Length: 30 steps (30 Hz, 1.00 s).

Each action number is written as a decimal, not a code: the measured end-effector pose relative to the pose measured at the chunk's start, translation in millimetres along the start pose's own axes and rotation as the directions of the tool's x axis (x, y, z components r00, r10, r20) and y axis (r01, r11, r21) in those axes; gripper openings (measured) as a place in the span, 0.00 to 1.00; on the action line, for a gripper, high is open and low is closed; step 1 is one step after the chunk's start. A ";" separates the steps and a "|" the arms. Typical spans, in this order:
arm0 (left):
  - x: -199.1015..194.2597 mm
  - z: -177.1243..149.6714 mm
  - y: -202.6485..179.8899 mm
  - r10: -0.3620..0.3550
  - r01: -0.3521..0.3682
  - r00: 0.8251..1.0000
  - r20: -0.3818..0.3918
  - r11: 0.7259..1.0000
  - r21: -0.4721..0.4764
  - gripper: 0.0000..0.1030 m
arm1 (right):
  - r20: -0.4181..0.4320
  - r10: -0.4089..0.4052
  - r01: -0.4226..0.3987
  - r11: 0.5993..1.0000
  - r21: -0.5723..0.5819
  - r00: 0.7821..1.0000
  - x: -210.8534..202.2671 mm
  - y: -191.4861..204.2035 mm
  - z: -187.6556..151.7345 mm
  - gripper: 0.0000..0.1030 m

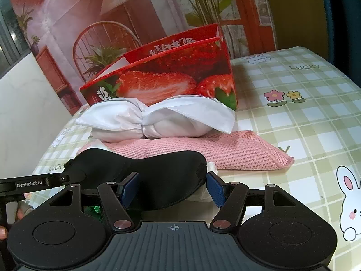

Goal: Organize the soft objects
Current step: 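Lower both tools onto the black eye mask and close both grippers on it, then lift the black eye mask with both grippers and carry it into the red box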

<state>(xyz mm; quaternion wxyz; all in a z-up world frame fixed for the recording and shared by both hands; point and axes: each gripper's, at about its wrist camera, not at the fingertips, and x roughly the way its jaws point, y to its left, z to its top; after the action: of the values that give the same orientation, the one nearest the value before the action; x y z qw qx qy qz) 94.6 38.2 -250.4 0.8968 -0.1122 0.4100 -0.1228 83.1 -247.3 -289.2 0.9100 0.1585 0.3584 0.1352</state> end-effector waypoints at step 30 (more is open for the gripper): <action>2.5 -2.4 0.5 -0.008 0.008 1.000 0.002 1.000 -0.004 0.25 | 0.147 0.101 -0.103 0.995 0.005 0.984 3.5 -7.2 27.7 0.24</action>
<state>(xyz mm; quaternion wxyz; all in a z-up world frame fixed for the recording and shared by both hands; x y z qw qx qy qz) 94.4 37.7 -253.8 0.8964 -0.1155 0.4091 -0.1253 105.7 -257.9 -274.9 0.9247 0.1920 0.2829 0.1675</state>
